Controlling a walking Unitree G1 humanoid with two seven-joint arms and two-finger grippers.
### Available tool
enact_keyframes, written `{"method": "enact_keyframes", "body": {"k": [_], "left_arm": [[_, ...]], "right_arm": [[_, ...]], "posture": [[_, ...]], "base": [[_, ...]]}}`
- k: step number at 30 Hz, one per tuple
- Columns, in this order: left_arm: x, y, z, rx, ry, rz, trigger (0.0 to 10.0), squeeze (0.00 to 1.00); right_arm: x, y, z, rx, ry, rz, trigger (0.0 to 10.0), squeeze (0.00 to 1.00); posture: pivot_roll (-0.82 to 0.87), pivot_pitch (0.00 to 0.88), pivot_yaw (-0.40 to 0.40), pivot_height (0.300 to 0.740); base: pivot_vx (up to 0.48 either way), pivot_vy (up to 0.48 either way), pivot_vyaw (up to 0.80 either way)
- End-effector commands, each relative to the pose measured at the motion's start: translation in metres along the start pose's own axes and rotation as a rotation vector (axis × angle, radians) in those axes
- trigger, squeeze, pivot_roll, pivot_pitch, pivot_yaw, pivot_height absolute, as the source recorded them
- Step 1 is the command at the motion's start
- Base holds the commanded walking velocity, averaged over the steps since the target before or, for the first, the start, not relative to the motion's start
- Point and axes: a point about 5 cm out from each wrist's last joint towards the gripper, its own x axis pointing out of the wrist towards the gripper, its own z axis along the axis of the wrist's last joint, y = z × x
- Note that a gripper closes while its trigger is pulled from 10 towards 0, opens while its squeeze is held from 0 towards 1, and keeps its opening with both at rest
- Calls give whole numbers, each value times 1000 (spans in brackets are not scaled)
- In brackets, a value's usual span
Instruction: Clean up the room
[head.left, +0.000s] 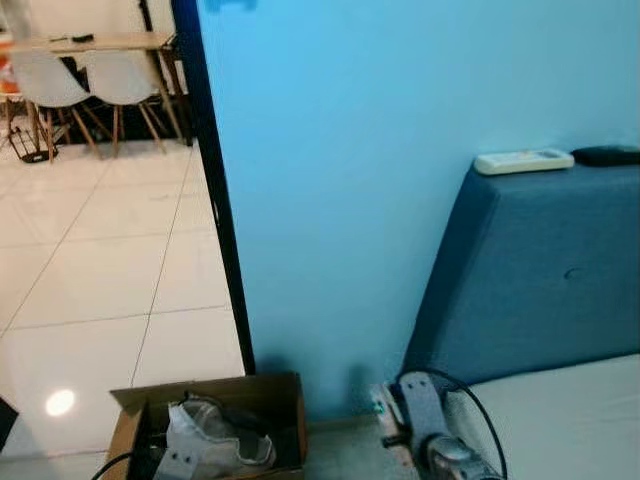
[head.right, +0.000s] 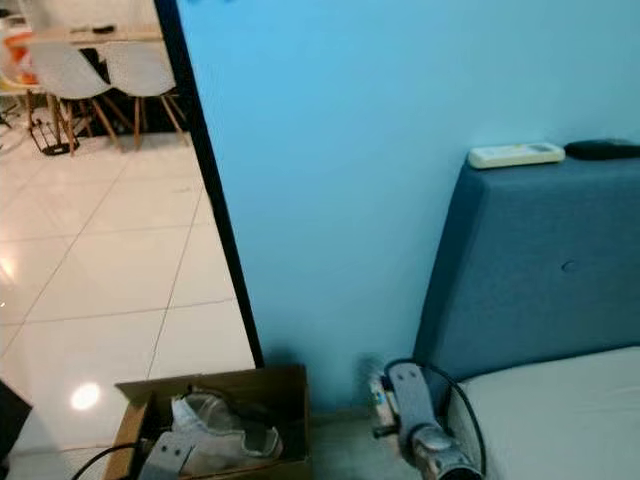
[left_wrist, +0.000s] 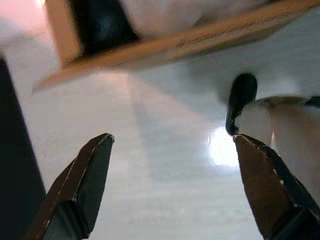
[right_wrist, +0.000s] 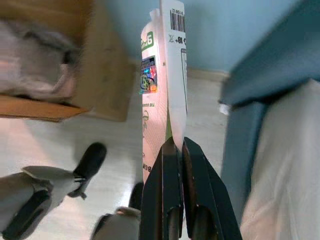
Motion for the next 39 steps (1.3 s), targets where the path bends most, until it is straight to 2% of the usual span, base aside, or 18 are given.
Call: {"method": "enact_keyframes", "body": {"k": [1,9,24,29,35,36,39], "left_arm": [[-1,1,-5,-9,22,-6,10000,0],[-1,-1,-5,-47,23,-31,10000,0],[-1,-3,-7,-61,25,-38,10000,0],[-1,-3,-7,-75,23,-42,10000,0],[-1,-3,-7,-94,19,-37,10000,0],[-1,-2,-7,-101,17,-34,10000,0],[-1,-1,-7,-104,16,-32,10000,0]], "right_arm": [[0,2,1,-4,-2,10,10000,0],[1,5,5,-12,-12,25,10000,0],[2,5,11,-10,-35,29,10000,0],[5,14,38,-64,-117,62,10000,0],[5,18,47,-100,-135,60,10000,0],[6,20,51,-131,-138,53,10000,0],[6,21,53,-146,-141,53,10000,0]], "posture": [[24,0,-14,740],[24,0,-13,740],[23,0,-11,740],[20,0,-10,740],[22,0,-13,740],[24,0,-15,740],[25,0,-16,740]], "base": [[0,0,750],[0,0,749],[0,0,748],[0,0,746],[0,0,667],[0,0,0],[0,0,0]]}}
